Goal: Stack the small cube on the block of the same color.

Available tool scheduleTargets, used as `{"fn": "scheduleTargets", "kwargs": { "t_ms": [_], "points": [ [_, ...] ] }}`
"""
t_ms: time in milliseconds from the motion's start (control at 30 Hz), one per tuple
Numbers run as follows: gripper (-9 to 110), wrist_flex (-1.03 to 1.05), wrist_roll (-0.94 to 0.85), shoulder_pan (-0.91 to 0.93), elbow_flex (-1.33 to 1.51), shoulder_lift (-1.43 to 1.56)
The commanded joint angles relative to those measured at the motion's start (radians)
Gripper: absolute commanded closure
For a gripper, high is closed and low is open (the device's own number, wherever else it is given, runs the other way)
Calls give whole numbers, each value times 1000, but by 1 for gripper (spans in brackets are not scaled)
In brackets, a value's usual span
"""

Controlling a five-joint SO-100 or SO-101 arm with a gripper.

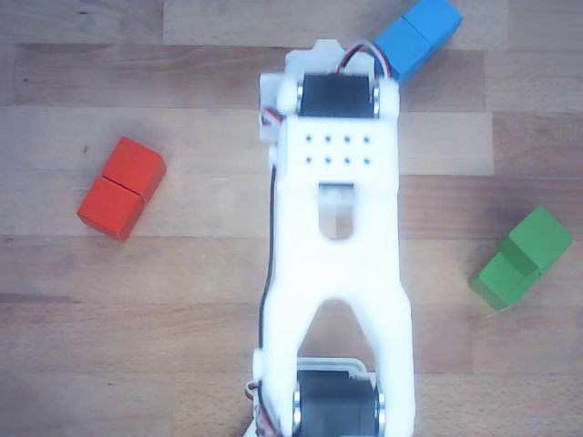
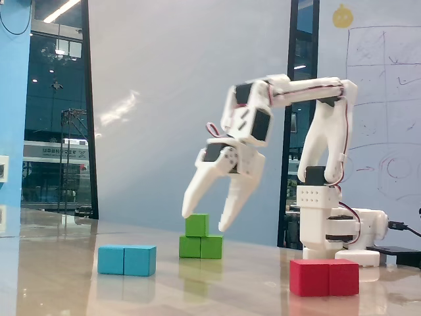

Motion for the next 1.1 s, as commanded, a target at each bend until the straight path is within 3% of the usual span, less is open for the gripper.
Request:
{"fn": "scheduleTargets", "kwargs": {
  "t_ms": [0,400,733,1067],
  "points": [
    [75,-146,5,-12,256,287],
    [77,15,5,0,680,882],
    [102,167,2,25,804,1258],
    [102,307,11,41,844,1493]
  ]
}}
